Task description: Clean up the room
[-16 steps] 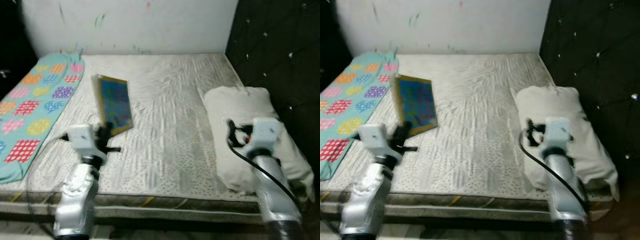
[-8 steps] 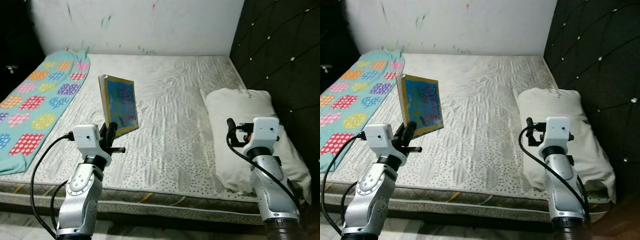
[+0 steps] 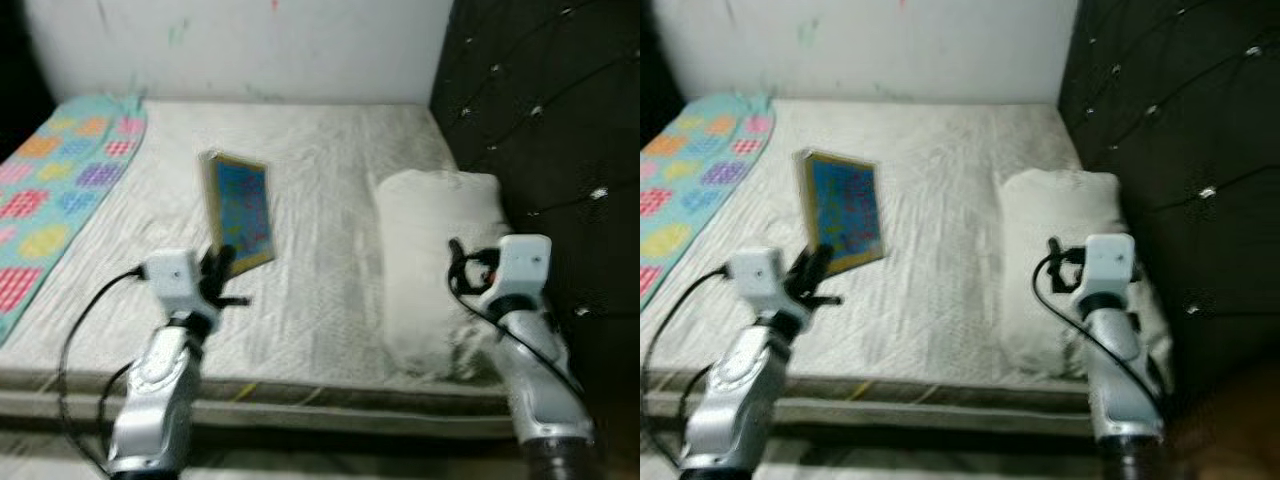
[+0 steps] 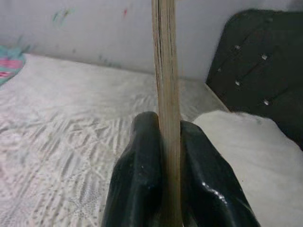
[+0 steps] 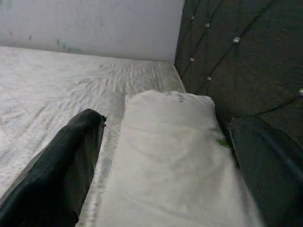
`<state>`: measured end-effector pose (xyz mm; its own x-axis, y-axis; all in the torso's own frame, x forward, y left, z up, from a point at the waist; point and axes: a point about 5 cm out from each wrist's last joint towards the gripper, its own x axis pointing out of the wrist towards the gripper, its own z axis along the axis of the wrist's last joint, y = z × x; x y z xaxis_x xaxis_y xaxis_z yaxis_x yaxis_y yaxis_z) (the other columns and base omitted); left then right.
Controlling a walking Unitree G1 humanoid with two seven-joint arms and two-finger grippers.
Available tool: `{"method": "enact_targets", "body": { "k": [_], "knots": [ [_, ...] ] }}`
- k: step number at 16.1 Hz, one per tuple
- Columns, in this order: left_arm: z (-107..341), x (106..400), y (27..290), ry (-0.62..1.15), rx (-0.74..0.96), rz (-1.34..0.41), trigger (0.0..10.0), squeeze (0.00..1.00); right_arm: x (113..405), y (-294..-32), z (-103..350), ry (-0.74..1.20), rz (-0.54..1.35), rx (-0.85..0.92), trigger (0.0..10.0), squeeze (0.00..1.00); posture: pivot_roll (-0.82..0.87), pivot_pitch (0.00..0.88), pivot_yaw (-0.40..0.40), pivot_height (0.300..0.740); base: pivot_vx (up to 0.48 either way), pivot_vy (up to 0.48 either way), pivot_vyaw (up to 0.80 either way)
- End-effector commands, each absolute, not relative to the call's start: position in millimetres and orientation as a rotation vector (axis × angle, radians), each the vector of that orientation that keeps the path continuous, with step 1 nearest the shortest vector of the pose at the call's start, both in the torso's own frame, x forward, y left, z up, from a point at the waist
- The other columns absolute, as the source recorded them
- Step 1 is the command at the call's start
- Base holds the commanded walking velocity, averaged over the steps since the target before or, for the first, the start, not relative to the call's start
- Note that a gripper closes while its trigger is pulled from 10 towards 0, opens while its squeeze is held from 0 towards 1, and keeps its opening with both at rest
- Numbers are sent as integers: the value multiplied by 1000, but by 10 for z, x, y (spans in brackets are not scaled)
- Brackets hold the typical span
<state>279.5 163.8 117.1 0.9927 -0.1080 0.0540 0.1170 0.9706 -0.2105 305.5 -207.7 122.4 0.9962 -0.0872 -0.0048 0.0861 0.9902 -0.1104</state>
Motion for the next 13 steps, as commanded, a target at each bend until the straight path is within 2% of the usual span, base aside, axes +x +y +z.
{"method": "enact_targets", "body": {
  "k": [1,6,13],
  "knots": [
    [1288,2812,1597,-102,-223,-133,10000,0,3059,-2116,1263,-5,-99,-116,10000,0,-119,0,39,740,0,0,0],
    [1353,2796,1552,-145,-227,-193,10000,0,3055,-2126,1260,-4,-102,-119,10000,0,-124,0,41,740,0,0,0],
    [1361,2779,1525,-151,-234,-210,10000,0,3057,-2127,1264,-4,-99,-120,10000,0,-125,0,38,740,296,0,0]
  ]
}}
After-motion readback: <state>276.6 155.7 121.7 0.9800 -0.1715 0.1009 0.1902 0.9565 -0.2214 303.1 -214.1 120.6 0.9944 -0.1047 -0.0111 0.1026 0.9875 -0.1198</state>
